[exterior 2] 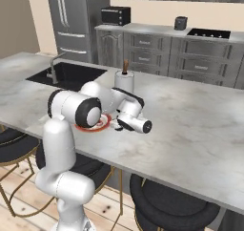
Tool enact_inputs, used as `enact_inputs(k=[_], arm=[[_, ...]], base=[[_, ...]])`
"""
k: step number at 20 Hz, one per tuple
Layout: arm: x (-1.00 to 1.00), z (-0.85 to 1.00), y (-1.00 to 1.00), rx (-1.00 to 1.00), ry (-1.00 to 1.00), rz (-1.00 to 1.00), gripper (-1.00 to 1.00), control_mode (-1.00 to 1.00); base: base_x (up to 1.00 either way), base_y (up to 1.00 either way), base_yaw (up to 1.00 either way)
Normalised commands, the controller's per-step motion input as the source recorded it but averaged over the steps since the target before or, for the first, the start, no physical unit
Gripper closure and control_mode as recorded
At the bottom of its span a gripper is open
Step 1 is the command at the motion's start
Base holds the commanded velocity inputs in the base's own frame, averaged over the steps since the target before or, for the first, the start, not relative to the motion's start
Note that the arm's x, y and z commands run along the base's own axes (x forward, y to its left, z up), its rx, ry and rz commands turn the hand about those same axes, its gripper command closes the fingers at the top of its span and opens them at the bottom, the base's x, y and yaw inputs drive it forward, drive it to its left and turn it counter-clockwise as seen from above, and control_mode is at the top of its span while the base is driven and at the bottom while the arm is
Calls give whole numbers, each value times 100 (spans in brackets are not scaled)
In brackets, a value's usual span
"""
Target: Retrieve the shaker from the cabinet and place it next the steak on a plate on the dining table.
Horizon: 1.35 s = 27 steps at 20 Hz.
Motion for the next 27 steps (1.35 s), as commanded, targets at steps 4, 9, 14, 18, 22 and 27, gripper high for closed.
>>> enact_inputs(k=[4,9,14,18,22,27], arm=[[-50,36,-3,0,-20,0,-100,-100],[-48,73,-10,0,-22,3,-100,-100],[-54,100,-8,0,-5,11,-100,-100],[-72,100,-1,-8,11,12,-100,-100],[-89,100,0,-19,8,14,-100,-100],[-100,79,0,-25,-8,14,-100,-100]], base=[[0,0,0],[0,0,0],[0,0,0],[0,0,0],[0,0,0],[0,0,0]])
